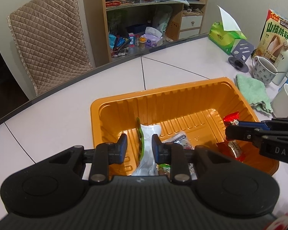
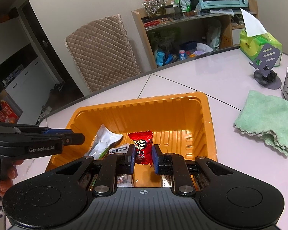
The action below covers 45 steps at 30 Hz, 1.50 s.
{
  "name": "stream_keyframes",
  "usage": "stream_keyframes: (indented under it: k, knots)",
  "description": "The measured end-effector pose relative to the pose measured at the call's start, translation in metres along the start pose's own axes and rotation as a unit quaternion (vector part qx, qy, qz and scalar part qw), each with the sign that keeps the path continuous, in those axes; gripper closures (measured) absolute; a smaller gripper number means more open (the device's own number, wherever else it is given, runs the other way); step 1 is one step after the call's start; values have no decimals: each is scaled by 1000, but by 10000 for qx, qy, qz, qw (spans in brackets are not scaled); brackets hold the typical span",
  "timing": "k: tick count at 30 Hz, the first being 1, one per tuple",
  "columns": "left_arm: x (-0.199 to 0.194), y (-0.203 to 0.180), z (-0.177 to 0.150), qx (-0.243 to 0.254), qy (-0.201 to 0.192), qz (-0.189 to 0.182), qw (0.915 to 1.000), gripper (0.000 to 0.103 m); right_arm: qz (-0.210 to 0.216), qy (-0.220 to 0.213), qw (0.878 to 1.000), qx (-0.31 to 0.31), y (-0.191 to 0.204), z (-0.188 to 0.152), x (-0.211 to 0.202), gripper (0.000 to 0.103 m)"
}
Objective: Organize snacks
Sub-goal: 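Open the left tool to drop the white pouch while the right tool releases the red candy, then withdraw both open tools from the tray toward the remaining snacks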
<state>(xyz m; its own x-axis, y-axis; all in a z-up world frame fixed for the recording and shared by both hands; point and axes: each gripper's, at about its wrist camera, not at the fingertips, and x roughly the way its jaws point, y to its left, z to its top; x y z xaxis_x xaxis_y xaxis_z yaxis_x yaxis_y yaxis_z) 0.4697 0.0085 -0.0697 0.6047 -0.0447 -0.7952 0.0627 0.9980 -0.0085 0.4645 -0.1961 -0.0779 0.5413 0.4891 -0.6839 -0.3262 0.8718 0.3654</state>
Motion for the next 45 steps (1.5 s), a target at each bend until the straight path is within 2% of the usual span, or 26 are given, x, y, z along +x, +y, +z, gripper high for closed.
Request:
stream_keyframes:
  k: [5,8,10,11,12,14,19,21,23,26,33,45]
  knots:
    - [-2,1,-1,-11,-13,-31,10000,78,24,-16,10000,94,-1,2,3,84]
    - [-6,1,-2,-29,-35,-25,10000,69,95,6,9997,230,-2,3,4,83]
    - [-8,1,-3,-49,-54,-47,10000,68,152,-19,9992,359,-5,4,4,80]
    - [-9,1,-3,-60,-54,-59,10000,68,176,-53,9989,422,-6,4,3,72]
    - [-10,1,-4,-68,-52,-69,9999,66,192,-88,9987,474,-8,5,1,61]
    - [-13,1,-5,-76,-58,-81,9999,63,167,-170,9984,518,-9,5,-3,50]
    - [-23,0,-9,-91,-107,-154,9998,56,168,-201,9982,538,-10,4,-15,45]
    - [-29,-1,-12,-79,-133,-210,9997,54,169,-235,9982,522,-10,3,-21,38]
    - [-35,-2,-14,-56,-155,-259,9995,54,150,-273,9983,495,-9,0,-28,35]
    - [-47,-3,-20,-62,-231,-306,9992,44,152,-345,9982,477,-8,-5,-39,30]
    - [-84,0,-37,-244,-407,-457,9978,43,223,-542,9965,589,-5,-20,-72,24]
    - [-149,8,-86,-474,-479,-398,9969,43,109,-667,9954,686,12,-55,-130,22]
